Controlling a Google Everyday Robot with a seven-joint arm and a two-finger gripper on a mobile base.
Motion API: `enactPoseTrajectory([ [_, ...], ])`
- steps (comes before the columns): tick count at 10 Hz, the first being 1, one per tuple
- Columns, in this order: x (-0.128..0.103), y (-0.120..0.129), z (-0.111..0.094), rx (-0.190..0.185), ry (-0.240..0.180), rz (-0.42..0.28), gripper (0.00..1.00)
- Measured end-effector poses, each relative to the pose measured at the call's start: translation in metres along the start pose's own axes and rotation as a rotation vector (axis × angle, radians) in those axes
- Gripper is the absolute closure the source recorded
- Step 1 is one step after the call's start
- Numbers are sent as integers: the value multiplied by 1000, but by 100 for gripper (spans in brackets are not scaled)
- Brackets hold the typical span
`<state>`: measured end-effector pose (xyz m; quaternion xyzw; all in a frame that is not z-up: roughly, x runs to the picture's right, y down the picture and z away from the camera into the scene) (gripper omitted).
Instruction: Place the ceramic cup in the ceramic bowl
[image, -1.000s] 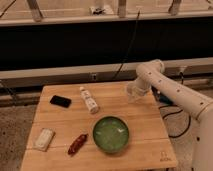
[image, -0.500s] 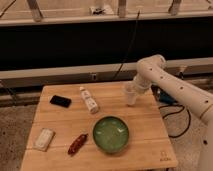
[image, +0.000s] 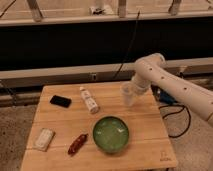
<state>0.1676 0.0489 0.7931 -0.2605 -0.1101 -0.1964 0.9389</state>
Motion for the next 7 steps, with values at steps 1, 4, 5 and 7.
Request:
enactPoseTrajectory([
  [1,-4,3,-1,-3,-2,-5,100],
  [4,-23,14,-17,-6,-7,-24,100],
  [5,-30,18,-21,-10,-10,-32,100],
  [7,-39,26,-26,-15,-13,-37,100],
])
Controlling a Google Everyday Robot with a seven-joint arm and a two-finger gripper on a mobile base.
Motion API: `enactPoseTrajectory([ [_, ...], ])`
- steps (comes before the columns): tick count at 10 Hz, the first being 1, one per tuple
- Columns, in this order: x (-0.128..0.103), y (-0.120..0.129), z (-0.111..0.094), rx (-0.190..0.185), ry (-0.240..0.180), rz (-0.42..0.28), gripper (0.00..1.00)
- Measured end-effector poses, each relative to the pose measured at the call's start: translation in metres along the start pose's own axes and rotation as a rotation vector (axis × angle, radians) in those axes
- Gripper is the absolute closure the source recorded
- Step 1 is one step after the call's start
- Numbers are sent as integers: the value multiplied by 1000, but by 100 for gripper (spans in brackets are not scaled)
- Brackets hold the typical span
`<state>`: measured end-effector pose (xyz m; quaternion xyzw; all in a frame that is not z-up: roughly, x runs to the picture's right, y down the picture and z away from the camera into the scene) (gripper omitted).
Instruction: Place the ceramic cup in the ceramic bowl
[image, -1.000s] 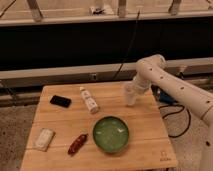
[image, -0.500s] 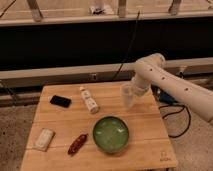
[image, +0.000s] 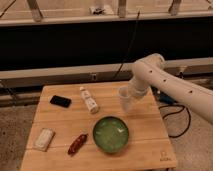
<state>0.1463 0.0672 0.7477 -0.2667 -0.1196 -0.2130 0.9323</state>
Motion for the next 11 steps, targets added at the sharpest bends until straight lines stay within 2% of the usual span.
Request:
enactPoseTrajectory([
  [4,-24,20,-11,-7,-4,-20,100],
  [11,-76,49,-18,-20,-8,-64,100],
])
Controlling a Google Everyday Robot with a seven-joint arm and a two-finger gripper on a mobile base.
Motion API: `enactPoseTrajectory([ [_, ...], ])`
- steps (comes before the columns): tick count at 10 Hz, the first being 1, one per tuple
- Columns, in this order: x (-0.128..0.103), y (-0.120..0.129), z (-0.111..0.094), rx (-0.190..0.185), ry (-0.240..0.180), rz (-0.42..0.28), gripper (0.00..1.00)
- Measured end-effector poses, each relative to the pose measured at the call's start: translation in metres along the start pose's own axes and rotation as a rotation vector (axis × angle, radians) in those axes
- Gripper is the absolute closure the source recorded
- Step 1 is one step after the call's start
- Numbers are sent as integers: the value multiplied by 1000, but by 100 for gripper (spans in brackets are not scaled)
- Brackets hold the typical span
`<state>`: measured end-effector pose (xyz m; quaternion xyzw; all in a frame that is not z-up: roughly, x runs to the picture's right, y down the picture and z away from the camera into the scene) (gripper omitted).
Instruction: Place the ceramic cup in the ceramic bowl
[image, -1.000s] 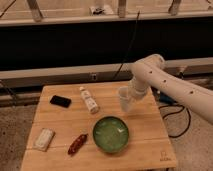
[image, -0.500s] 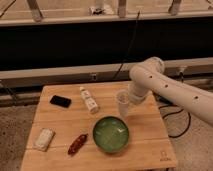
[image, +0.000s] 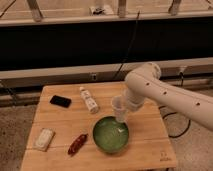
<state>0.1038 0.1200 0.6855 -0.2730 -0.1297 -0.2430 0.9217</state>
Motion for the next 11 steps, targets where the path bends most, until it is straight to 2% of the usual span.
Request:
enactPoseTrajectory([
  [2,-6,5,2,-4,1,-9,100],
  [5,-27,15,12,-9,2,-24,100],
  [11,-36,25,31,-6,11,-47,100],
])
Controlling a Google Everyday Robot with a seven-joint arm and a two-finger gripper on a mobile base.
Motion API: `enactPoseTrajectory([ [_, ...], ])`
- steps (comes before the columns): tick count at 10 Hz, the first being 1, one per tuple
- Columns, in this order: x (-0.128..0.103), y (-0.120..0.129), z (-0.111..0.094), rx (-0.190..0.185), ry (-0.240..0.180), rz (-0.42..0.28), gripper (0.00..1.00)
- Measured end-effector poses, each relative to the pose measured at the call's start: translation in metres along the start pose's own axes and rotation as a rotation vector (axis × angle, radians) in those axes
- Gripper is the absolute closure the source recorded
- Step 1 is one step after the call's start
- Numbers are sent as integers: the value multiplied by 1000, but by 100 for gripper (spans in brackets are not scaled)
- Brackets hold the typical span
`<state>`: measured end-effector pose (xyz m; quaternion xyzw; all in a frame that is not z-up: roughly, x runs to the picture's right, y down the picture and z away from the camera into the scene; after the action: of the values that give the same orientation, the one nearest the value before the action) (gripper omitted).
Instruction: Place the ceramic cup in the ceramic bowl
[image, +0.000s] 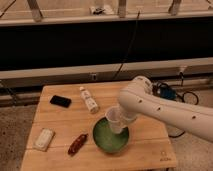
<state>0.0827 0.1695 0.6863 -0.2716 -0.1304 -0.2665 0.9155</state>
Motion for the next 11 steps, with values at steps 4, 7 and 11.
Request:
enactPoseTrajectory([
  [4,-4,3,10,8,-7,-15,100],
  [7,-4,6,16,16,-13,-17,100],
  [11,-8,9,19,25,-26,-18,100],
])
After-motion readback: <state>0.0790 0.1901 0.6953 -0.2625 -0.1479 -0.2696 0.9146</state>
